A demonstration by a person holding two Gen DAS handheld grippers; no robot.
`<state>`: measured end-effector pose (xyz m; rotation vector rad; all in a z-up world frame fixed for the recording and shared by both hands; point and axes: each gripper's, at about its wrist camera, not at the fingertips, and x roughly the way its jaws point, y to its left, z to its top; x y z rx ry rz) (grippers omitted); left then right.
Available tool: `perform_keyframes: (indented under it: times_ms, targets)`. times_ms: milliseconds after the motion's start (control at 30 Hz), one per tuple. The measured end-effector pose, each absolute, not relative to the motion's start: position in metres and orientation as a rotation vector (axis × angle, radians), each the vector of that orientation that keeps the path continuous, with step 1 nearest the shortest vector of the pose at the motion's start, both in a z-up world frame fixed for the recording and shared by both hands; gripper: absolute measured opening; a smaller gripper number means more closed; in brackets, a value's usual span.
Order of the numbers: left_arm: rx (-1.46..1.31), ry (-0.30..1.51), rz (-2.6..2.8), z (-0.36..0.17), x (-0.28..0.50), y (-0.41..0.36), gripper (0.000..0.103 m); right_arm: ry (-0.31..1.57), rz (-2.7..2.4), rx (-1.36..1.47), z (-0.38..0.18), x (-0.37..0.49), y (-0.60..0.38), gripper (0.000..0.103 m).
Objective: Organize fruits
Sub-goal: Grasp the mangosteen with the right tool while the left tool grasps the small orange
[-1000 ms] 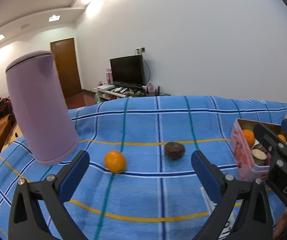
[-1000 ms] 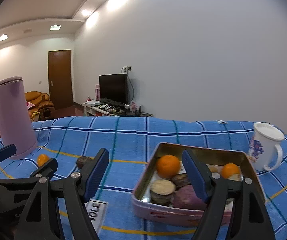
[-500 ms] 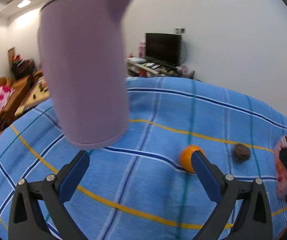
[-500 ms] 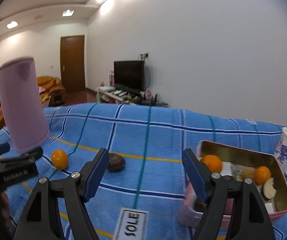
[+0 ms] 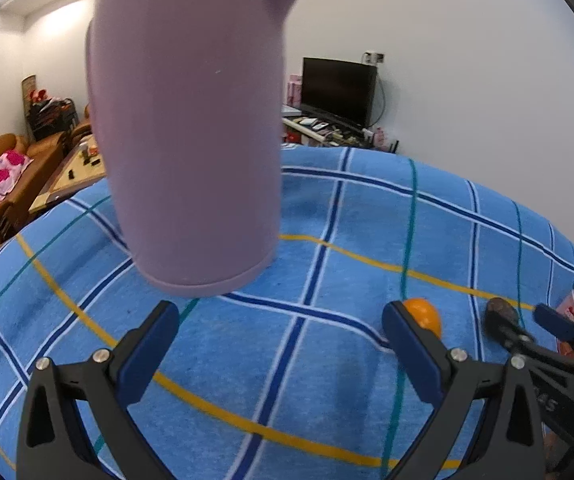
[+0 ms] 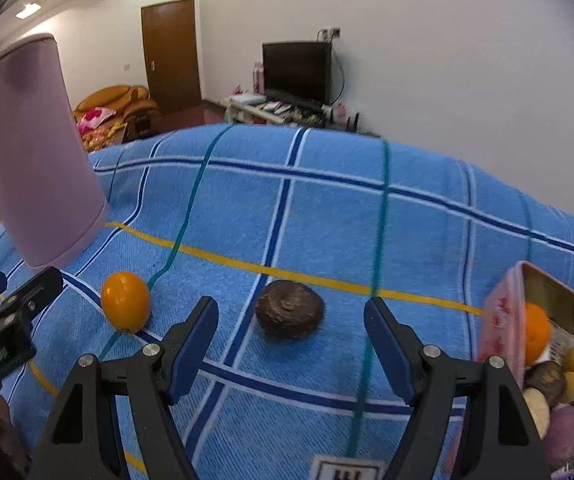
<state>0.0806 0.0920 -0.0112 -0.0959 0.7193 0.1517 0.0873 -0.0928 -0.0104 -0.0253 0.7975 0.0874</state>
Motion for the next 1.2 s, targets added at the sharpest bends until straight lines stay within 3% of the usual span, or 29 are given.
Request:
perform_keyframes:
  times_ms: [67, 200, 333, 533, 800, 1000, 1100, 1167, 1200]
  targets:
    - [-0.088, 0.716, 0.131, -0.010, 0.080, 0.088, 0.103, 0.824, 0.099, -0.029, -0.015, 0.094, -0.090, 0.073]
    - [-0.067, 0.687, 0.092, -0.005, 0.079, 0.079, 0.103, 0.909, 0.104, -0.049, -0.027, 0.106, -0.084, 0.053]
    - [-0.060, 0.687, 0.056, -0.005, 0.079, 0.073, 0.103, 0.917, 0.101, -0.025, -0.027, 0.107, -0.088, 0.043]
    - [-0.073, 0.675, 0.019, -0.004, 0.079, 0.067, 0.103, 0.886, 0.083, 0.010, -0.020, 0.098, -0.099, 0.042]
    - [0.023, 0.774, 0.031, -0.015, 0.091, 0.042, 0.102, 0.659, -0.075, 0.068, 0.012, 0.060, -0.119, 0.043]
    - [0.028, 0.840, 0.031, -0.025, 0.102, 0.035, 0.094, 0.550, -0.122, 0.051, 0.025, 0.046, -0.121, 0.043]
    - [0.010, 0.859, 0.001, -0.028, 0.105, 0.033, 0.083, 0.527, -0.119, 0.033, 0.028, 0.041, -0.117, 0.043]
    - [-0.013, 0.894, -0.035, -0.032, 0.109, 0.033, 0.052, 0.517, -0.116, 0.025, 0.028, 0.039, -0.114, 0.043]
    - [-0.035, 0.914, -0.048, -0.035, 0.111, 0.036, 0.046, 0.512, -0.116, 0.022, 0.028, 0.038, -0.115, 0.043]
